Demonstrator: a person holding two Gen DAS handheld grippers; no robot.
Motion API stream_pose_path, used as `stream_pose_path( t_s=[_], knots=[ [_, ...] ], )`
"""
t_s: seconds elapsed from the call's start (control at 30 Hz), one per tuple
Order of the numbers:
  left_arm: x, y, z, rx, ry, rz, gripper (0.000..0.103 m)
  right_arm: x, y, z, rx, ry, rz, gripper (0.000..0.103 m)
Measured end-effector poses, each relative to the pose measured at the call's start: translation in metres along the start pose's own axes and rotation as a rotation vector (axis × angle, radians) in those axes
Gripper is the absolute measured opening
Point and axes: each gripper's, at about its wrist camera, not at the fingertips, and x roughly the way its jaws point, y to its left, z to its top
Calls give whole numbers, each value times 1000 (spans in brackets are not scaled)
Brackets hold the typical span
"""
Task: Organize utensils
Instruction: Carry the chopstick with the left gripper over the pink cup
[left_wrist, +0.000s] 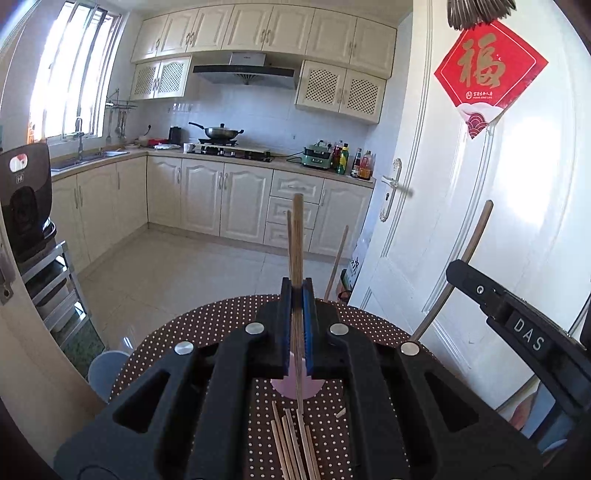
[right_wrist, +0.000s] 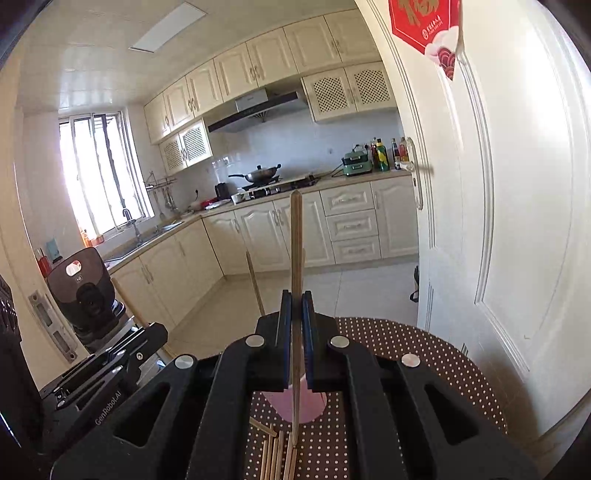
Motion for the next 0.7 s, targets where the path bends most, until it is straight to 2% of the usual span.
stream_pose_path(
  t_s=[0.23, 0.7],
  knots=[
    [-3, -6, 20, 15, -34, -34, 6, 1, 3, 18, -2, -38, 13, 4],
    [-16, -17, 62, 39, -154, -28, 6, -2, 19, 54, -63, -129, 27, 4]
  ],
)
